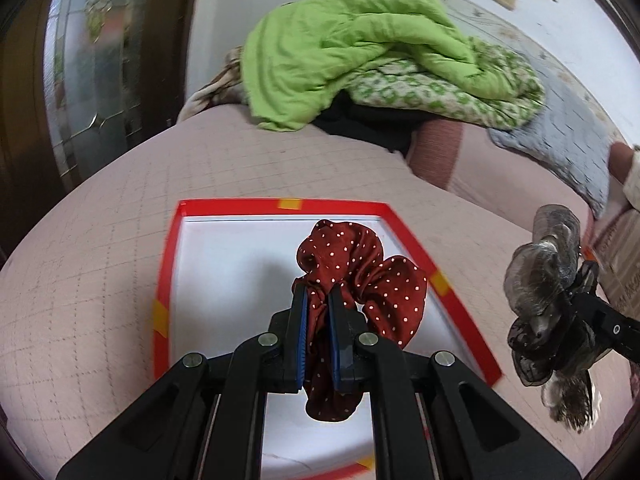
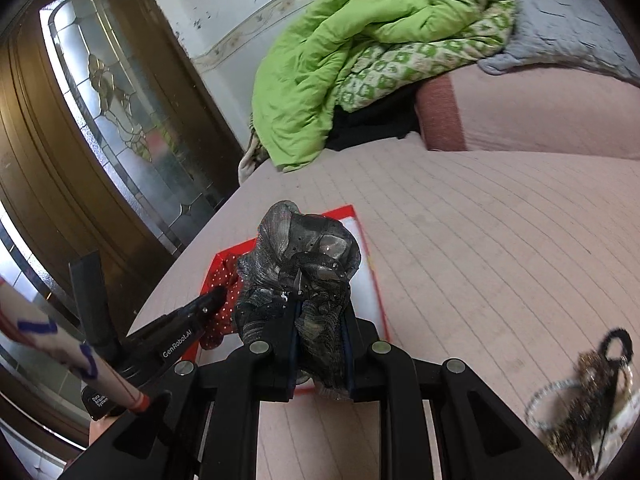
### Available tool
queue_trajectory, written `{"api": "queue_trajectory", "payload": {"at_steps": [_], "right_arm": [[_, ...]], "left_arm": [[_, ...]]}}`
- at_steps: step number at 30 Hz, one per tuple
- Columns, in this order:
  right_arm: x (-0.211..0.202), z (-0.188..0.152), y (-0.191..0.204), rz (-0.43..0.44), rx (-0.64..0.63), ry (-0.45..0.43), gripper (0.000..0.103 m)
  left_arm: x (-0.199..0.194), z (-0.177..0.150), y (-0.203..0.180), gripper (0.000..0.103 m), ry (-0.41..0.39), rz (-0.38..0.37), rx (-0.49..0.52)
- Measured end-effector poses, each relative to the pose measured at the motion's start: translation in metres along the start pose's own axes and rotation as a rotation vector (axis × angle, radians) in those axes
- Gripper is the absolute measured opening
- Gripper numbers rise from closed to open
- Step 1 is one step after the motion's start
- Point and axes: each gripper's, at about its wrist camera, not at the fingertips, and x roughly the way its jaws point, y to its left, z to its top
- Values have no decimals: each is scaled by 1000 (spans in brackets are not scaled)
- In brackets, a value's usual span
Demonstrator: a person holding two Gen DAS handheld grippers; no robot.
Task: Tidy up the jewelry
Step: 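Carry the red scrunchie with left tool while right tool carries grey scrunchie to tray, then open left tool releasing red scrunchie in tray while right tool releases grey scrunchie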
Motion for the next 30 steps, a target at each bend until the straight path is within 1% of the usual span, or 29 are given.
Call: {"api": "queue_trajectory", "payload": {"at_steps": [7, 14, 22, 27, 30], "right_arm": [[49, 25, 7, -1, 1, 53, 19], [100, 45, 14, -25, -25, 95, 19], [154, 61, 17, -49, -37, 143, 19], [178, 62, 14, -57, -28, 174, 20], [192, 61, 12, -63, -18, 193, 21]], "left_arm": [[26, 21, 23, 9, 19, 50, -50], [59, 33, 40, 9, 84, 99, -79], [81, 44, 52, 10, 130, 118, -121], [89, 46, 56, 10, 161, 106, -153], [92, 46, 57, 11, 172, 115, -159]]}}
